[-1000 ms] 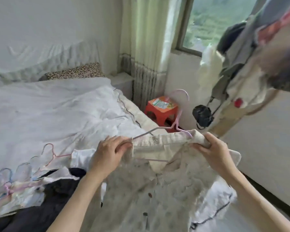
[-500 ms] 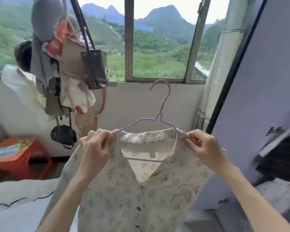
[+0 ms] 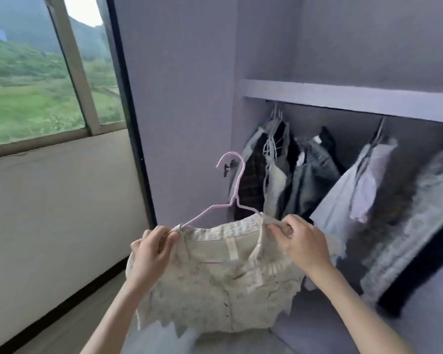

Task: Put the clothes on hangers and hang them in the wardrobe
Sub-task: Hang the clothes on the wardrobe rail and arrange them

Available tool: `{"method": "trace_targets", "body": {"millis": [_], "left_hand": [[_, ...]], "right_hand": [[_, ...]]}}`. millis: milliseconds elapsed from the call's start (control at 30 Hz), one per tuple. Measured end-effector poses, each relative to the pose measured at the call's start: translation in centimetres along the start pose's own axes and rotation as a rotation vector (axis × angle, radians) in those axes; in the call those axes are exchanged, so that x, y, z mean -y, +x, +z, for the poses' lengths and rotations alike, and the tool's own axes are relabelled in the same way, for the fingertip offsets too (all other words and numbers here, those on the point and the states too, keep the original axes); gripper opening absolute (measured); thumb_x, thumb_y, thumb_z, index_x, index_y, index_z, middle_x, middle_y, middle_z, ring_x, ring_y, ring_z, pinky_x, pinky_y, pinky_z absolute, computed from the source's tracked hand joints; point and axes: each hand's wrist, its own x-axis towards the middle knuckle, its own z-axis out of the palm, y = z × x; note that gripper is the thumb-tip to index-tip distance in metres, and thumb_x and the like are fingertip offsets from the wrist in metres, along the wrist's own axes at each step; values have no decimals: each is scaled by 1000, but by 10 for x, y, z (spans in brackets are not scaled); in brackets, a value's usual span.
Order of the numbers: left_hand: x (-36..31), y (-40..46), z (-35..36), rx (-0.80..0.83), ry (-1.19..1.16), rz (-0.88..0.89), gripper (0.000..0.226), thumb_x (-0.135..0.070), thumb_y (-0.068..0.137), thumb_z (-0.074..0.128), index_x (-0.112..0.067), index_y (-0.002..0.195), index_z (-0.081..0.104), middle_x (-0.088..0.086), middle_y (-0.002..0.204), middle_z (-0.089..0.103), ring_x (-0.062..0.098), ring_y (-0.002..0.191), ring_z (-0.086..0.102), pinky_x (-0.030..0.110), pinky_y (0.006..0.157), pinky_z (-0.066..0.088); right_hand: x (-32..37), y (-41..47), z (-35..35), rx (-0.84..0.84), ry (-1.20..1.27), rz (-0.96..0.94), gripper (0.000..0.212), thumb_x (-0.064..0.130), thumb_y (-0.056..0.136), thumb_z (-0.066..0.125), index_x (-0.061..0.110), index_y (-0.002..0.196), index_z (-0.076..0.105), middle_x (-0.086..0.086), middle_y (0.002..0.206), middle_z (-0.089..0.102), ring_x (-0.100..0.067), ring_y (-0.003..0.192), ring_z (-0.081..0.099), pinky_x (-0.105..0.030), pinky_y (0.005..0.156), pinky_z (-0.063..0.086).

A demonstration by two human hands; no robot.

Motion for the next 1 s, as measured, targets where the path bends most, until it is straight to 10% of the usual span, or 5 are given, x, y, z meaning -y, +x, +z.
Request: {"method": "trace_targets", "body": {"millis": [367, 567, 733, 1000], "left_hand": [[-60, 77, 152, 361, 73, 276, 25, -30, 96, 46, -17, 101, 66, 1, 98, 60, 27, 101, 50, 41, 92, 29], [-107, 68, 229, 704, -48, 507, 48, -43, 90, 30, -8, 78, 60, 6, 79, 62, 27, 80, 56, 38, 68, 44], [-128, 41, 278, 907, -25, 559, 44, -22, 96, 46, -13, 139, 40, 7, 145, 35, 23, 137, 26, 32, 110, 23], [-202, 94, 332, 611, 41, 894, 46, -19, 95, 46, -16, 141, 37, 10, 152, 24, 30, 143, 9, 45, 115, 14]], "right_hand": [[-46, -54, -48, -119, -352, 435, 40, 47, 76, 69, 24, 56, 43, 12, 44, 38, -5, 37, 34, -11, 37, 10], [-60, -87, -84, -74, -574, 875, 48, 58, 89, 44, 21, 60, 37, 8, 54, 46, -19, 59, 52, -29, 50, 28], [-90, -104, -100, 8, -686, 1128, 39, 51, 95, 35, 18, 78, 48, 1, 82, 62, -24, 82, 60, -28, 59, 34], [-183, -87, -97, -2, 57, 1358, 32, 10, 93, 35, 14, 62, 28, 1, 62, 32, -13, 53, 32, -26, 50, 26]]}}
